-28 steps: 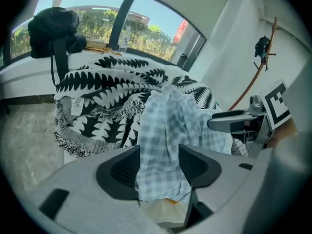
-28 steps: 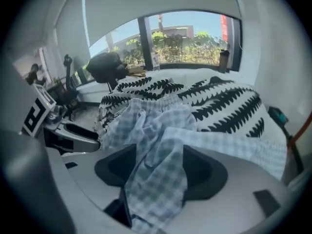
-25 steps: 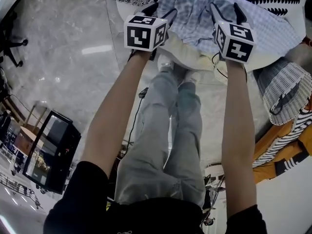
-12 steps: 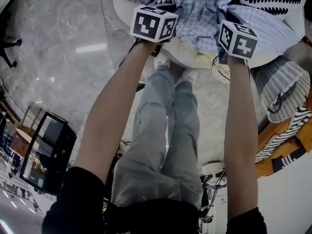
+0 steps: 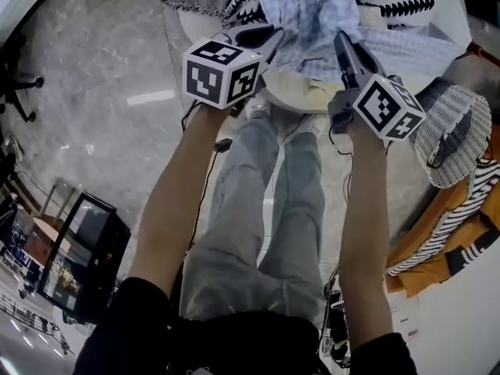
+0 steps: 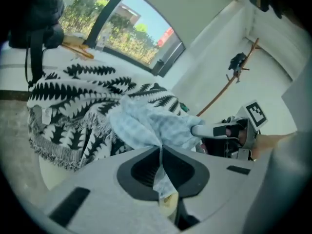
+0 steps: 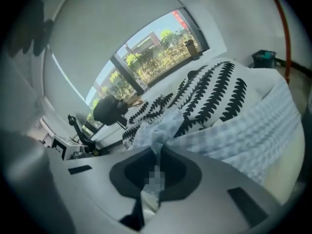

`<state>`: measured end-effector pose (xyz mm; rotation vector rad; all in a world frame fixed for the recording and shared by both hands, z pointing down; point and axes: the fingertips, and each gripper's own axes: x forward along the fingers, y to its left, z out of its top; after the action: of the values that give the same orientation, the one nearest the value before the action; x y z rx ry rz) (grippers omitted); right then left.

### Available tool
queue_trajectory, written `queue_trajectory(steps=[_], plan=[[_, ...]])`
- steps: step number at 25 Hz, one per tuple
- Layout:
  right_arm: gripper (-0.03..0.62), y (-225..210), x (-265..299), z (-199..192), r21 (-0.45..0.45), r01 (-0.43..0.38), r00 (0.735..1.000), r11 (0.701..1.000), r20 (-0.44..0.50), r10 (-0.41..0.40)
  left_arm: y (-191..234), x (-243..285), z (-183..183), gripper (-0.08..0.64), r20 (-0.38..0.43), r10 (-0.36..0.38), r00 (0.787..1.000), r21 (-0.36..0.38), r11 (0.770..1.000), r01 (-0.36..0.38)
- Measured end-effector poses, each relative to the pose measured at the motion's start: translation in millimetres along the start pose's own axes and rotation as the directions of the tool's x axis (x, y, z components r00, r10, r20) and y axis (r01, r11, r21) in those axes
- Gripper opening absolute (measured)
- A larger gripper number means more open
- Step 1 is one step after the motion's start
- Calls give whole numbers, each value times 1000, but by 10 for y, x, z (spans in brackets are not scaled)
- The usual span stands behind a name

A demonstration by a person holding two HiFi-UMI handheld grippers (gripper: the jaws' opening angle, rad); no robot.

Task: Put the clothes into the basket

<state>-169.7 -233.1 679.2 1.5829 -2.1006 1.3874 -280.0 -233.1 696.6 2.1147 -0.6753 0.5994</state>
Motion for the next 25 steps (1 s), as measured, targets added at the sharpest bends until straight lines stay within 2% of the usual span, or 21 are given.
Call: queue_trajectory(steps=[2, 6, 9, 14, 16, 18, 20, 25], plan=[[23, 179, -274, 120, 56, -57, 997, 997, 56, 54, -307, -182, 207, 21, 34, -33, 999, 57, 998, 31], [23, 558, -876, 501, 88, -154, 978, 984, 158, 139, -857, -494, 631, 21, 92, -73, 993, 103, 993, 64], [23, 896, -1395, 853, 83, -213, 958, 974, 216, 191, -1341, -784, 960, 20, 127, -94, 987, 120, 990, 78], [21, 1371, -2296, 1460, 45, -246, 922, 968, 318, 220, -2240, -1323, 1443, 20, 182, -134, 974, 169, 980, 104], [21, 1486, -2700, 1742, 56, -274, 894, 960, 383, 232, -2588, -1511, 1642, 20, 214, -157, 964, 182, 976, 119], [22, 1568, -3120, 2089, 39, -302, 849, 952, 465, 250, -2931, -1659, 1889, 20, 245, -202, 948, 223, 963, 148], [22, 1612, -3513, 2395, -15, -300, 807, 954, 529, 263, -3273, -1755, 2111, 21, 261, -252, 932, 297, 940, 171], [21, 1530, -4503, 2850, -88, -233, 744, 969, 626, 236, -4202, -1785, 2405, 21, 267, -352, 897, 415, 882, 223]])
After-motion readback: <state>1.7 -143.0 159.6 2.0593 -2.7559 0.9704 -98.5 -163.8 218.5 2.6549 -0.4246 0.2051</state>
